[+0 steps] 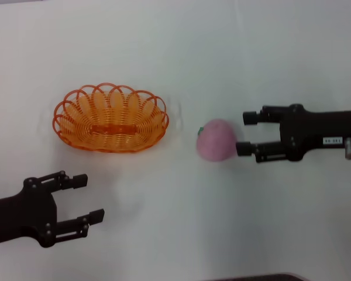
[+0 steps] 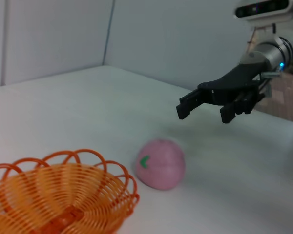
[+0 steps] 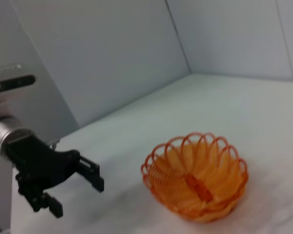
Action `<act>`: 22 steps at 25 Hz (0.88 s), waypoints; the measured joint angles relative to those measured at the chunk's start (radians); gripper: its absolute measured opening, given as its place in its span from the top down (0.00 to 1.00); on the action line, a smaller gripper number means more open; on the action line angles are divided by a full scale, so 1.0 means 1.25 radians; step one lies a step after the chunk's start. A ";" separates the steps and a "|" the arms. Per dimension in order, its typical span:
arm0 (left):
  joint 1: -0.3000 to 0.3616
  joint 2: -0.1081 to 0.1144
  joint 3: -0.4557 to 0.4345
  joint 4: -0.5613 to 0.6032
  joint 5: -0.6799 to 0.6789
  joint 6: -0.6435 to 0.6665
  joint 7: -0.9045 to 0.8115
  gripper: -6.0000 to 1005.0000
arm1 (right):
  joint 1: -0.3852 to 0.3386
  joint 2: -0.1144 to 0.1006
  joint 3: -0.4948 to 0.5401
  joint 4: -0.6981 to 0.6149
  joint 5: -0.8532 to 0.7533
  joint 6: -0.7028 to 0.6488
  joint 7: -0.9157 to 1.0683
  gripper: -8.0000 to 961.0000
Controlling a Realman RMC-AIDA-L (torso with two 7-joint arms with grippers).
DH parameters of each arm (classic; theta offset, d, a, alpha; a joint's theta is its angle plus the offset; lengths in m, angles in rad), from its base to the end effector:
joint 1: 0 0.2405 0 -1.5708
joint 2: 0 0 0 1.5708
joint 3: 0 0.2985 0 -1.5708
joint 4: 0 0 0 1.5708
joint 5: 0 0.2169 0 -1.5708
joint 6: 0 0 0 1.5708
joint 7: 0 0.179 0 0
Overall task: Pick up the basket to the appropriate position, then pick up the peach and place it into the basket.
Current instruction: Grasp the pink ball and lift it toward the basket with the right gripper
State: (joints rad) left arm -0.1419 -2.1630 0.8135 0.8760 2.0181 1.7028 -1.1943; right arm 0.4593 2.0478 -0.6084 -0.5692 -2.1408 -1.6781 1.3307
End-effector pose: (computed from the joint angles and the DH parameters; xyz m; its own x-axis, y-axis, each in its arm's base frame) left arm -0.3430 0.2330 -0.0679 0.8379 0.3275 0.4366 0.4201 -0.8977 -0.1328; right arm 0.3240 0.3138 -0.0541 0.7683 -0.4456 -0.4596 -0.5107 -0.8595 -0.0204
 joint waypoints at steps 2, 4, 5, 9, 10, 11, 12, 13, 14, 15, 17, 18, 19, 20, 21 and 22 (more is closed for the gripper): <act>0.003 0.000 -0.004 -0.008 0.000 -0.001 0.017 0.24 | 0.000 0.001 -0.001 0.000 -0.027 -0.003 -0.010 0.10; 0.005 0.000 -0.006 -0.010 0.000 0.001 0.026 0.24 | -0.001 0.006 -0.007 -0.001 -0.052 -0.003 -0.017 0.10; 0.006 0.000 -0.006 -0.010 0.001 0.003 0.029 0.24 | -0.001 0.007 -0.010 -0.001 -0.059 -0.002 -0.018 0.10; 0.010 0.000 -0.003 -0.013 0.001 0.011 0.033 0.24 | -0.005 0.010 -0.021 -0.001 -0.071 0.007 -0.029 0.11; 0.010 0.000 -0.003 -0.014 0.001 0.012 0.033 0.24 | -0.007 0.011 -0.019 -0.001 -0.071 0.008 -0.035 0.11; 0.011 0.000 -0.004 -0.015 0.001 0.013 0.033 0.24 | -0.009 0.012 -0.016 -0.001 -0.071 0.008 -0.040 0.11; 0.011 0.000 -0.005 -0.015 0.001 0.016 0.034 0.24 | -0.010 0.013 -0.009 -0.001 -0.070 0.009 -0.043 0.11; 0.011 0.000 -0.006 -0.015 0.001 0.023 0.034 0.24 | -0.010 0.014 -0.002 -0.001 -0.069 0.009 -0.041 0.11; 0.011 0.000 -0.007 -0.015 0.001 0.028 0.034 0.24 | -0.010 0.014 0.006 -0.001 -0.068 0.008 -0.031 0.11; 0.011 0.000 -0.009 -0.015 0.001 0.034 0.034 0.24 | -0.006 0.012 0.015 -0.001 -0.068 0.004 -0.003 0.11; 0.011 0.000 -0.012 -0.015 -0.002 0.043 0.034 0.24 | 0.008 0.001 0.023 -0.001 -0.068 -0.009 0.081 0.11; 0.010 0.000 -0.015 -0.015 -0.003 0.046 0.035 0.24 | 0.016 -0.004 0.022 -0.001 -0.070 -0.017 0.131 0.11; 0.010 0.000 -0.016 -0.015 -0.003 0.047 0.038 0.24 | 0.029 -0.012 0.018 -0.002 -0.073 -0.027 0.190 0.11; 0.010 0.000 -0.016 -0.016 -0.003 0.047 0.042 0.24 | 0.043 -0.020 0.011 -0.003 -0.081 -0.037 0.257 0.11; 0.010 0.000 -0.017 -0.016 -0.003 0.049 0.051 0.24 | 0.056 -0.026 0.002 -0.005 -0.090 -0.043 0.308 0.11; 0.010 0.000 -0.017 -0.017 -0.003 0.051 0.061 0.24 | 0.069 -0.030 -0.009 -0.009 -0.101 -0.048 0.365 0.11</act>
State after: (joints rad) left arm -0.1299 -2.1629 0.7928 0.8547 2.0146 1.7659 -1.1183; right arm 0.5458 2.0106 -0.6197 -0.5804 -2.2673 -1.7385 1.7872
